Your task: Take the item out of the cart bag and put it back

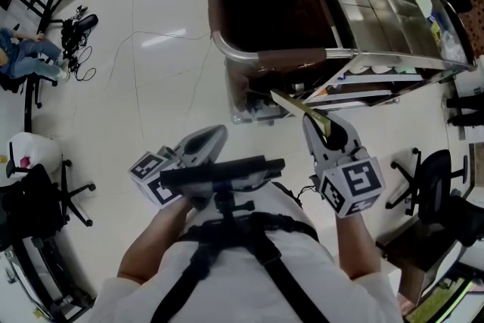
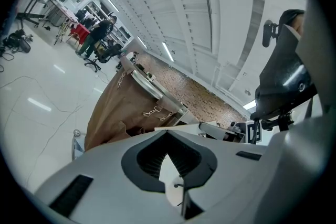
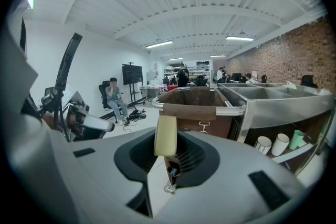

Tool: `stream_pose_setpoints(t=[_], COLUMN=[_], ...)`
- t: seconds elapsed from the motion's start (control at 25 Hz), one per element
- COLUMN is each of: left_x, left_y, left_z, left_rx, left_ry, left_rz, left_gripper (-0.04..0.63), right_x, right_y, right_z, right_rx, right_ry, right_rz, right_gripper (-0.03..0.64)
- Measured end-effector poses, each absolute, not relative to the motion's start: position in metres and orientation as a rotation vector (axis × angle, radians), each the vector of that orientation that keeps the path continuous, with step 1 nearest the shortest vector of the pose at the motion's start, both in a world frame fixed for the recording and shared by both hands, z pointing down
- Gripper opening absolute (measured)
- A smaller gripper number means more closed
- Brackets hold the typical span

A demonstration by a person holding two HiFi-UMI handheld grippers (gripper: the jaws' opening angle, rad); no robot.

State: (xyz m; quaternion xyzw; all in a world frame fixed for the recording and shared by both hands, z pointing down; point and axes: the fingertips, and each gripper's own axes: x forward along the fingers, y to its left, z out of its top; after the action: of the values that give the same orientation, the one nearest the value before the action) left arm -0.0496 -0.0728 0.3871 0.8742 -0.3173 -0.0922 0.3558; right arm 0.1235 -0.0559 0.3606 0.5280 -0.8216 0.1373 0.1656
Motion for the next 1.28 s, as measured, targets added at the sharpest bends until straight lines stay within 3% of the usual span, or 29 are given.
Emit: stream_pose_setpoints(t=[1.28], left_x=[-0.0502], left_y=[-0.0732], left_z=[0.3915], left_rx=[2.242], left_ry=[-0.818], left_rz=[-0.230], left_gripper=[0.000], right_x=[0.1275], right_y=[-0.0601], right_z=[0.3628], right_rx=[1.516], right_ry=[-2.338], right_rz=[0.404], right_gripper=[0.075])
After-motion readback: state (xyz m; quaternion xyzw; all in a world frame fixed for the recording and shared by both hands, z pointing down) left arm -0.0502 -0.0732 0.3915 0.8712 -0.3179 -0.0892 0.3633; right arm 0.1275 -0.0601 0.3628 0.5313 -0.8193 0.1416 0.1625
